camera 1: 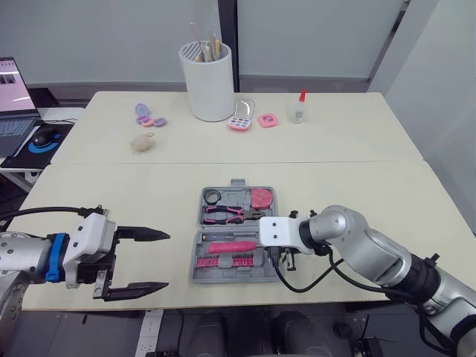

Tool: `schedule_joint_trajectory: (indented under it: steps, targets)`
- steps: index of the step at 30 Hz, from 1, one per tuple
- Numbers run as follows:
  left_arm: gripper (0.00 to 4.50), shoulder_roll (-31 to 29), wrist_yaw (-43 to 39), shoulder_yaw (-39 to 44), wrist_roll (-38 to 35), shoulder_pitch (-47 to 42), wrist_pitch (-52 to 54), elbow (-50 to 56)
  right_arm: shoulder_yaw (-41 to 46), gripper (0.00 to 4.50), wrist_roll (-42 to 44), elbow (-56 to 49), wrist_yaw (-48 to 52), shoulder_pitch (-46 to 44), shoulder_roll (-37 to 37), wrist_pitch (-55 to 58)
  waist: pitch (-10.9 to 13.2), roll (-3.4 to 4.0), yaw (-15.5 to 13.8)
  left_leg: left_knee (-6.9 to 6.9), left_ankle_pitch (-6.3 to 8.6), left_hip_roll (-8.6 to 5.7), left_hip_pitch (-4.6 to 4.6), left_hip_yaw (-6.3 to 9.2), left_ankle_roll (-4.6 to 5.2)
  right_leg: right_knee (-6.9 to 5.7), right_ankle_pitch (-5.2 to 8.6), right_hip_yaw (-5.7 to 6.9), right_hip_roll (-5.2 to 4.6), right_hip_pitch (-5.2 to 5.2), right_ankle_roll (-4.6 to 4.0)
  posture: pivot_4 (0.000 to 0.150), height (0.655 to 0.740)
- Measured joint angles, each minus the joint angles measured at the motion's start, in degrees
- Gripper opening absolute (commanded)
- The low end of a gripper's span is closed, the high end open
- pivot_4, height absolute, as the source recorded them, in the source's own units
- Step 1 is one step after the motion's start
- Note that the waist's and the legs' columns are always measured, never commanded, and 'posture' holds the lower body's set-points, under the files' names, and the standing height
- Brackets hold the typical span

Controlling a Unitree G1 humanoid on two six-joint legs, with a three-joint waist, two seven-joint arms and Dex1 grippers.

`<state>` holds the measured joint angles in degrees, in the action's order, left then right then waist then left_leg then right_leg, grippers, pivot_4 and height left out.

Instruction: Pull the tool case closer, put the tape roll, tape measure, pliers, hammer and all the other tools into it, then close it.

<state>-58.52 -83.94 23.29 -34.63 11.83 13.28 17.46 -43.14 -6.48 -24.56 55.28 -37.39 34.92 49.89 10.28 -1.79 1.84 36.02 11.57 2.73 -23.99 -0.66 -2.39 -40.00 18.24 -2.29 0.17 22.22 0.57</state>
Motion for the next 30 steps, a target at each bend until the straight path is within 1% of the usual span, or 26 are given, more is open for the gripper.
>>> schedule_joint_trajectory:
  steps: [5,11,18,30]
  targets:
    - [4.5,-1.0,-0.78,-0.11,0.75,-2.7,-0.56,-2.14,-3.45,0.21,-2.99,3.08,-1.48,-2.34,-3.81,0.22,-0.01,-0.02,0.03,0.01,0.0,-0.01,-0.01,0.0,0.0,-0.02,0.0,0.0,0.0,0.01,0.0,0.15,0.74]
    - [4.5,-1.0,-1.06,-0.45,1.0,-3.29,-0.61,-2.29,-5.66,0.21,-5.91,7.15,-2.27,-2.49,-5.5,-1.71,-0.01,-0.02,0.02,0.01,0.0,0.0,-0.03,0.01,0.0,-0.02,0.0,0.01,0.0,0.02,0.0,0.15,0.74]
    - [4.5,-1.68,-2.85,-0.4,1.53,-0.18,-0.83,-1.48,-6.13,0.21,-8.16,10.21,-2.45,-2.46,-7.44,-4.5,-0.02,-0.03,0.1,0.01,0.0,0.01,-0.02,0.01,0.0,-0.04,-0.01,0.02,0.02,0.03,-0.01,0.15,0.74]
    - [4.5,-2.44,-3.05,1.55,2.05,1.2,-0.96,-1.26,-6.48,0.21,-9.77,12.14,-2.32,-1.75,-9.99,-6.81,-0.03,-0.05,0.1,0.01,0.0,0.01,-0.02,0.0,0.0,-0.05,-0.01,0.01,0.03,0.03,-0.01,0.15,0.74]
